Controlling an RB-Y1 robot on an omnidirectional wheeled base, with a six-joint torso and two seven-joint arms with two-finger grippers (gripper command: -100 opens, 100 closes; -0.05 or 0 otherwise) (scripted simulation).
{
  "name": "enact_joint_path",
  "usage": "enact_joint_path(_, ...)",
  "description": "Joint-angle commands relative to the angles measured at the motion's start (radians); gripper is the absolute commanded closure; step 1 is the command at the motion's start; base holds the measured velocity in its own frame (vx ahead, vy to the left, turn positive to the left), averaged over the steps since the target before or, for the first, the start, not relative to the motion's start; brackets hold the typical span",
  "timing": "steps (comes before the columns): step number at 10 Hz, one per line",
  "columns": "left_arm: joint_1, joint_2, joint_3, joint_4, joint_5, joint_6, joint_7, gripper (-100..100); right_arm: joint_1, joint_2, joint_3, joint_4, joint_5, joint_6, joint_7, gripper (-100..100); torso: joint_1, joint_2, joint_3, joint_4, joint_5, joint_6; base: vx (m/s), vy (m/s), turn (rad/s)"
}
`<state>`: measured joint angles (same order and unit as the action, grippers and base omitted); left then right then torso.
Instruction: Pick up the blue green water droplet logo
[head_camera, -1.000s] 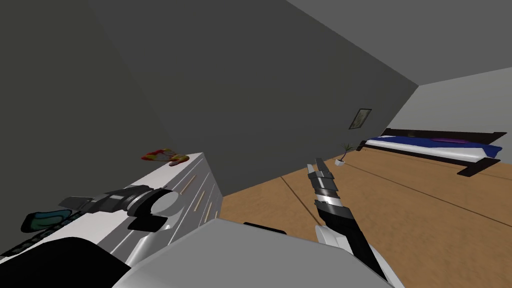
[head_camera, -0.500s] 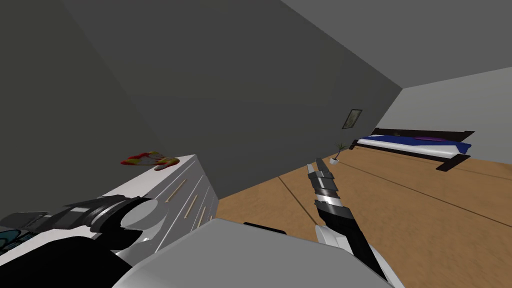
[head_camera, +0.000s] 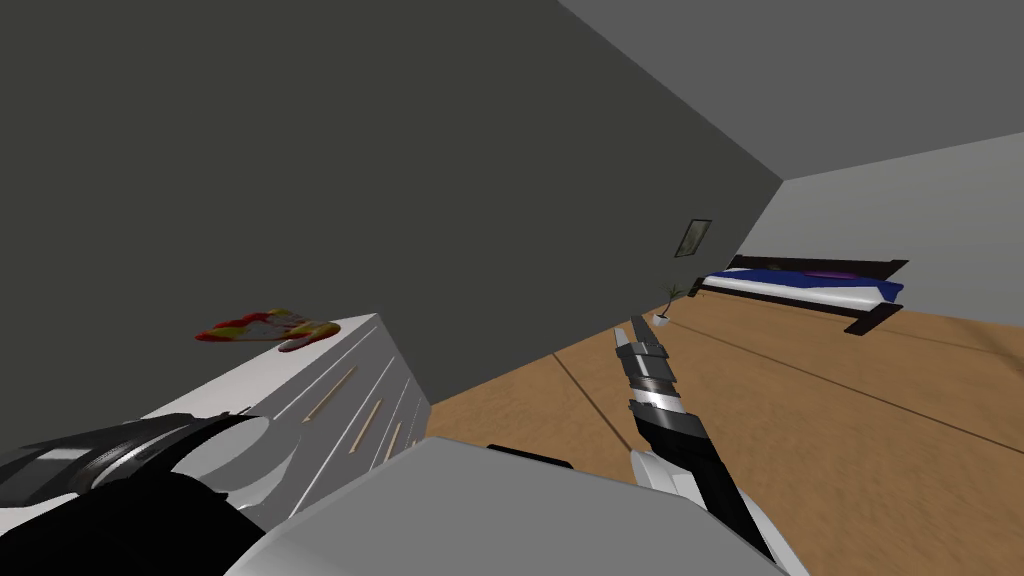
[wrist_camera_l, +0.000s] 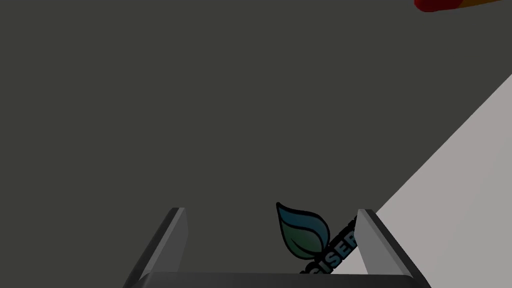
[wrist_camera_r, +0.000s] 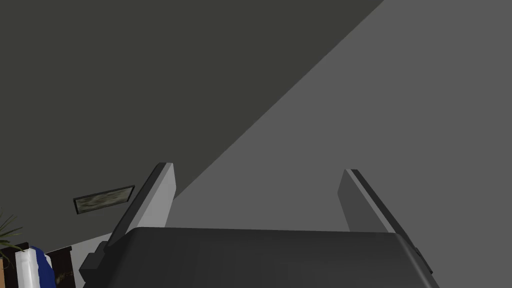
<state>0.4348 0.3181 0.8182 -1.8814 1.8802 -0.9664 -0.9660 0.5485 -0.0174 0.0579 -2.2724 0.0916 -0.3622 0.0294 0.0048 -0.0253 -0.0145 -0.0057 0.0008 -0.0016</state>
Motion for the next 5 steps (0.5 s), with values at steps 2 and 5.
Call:
enact_joint_path(2, 0.020, 0.013, 0.076, 0.036, 0.053, 0.050, -0.019, -100, 0.000, 0.000, 0.000, 0.000, 0.000, 0.000, 0.000, 0, 0.000, -0.001, -0.001, 0.000, 0.000, 0.000, 0.074, -0.041, -0.059)
enact_joint_path(5, 0.046, 0.034, 0.172, 0.112, 0.142, 0.134, -0.046, -100, 0.000, 0.000, 0.000, 0.000, 0.000, 0.000, 0.000, 0, 0.000, -0.001, -0.001, 0.000, 0.000, 0.000, 0.075, -0.043, -0.067)
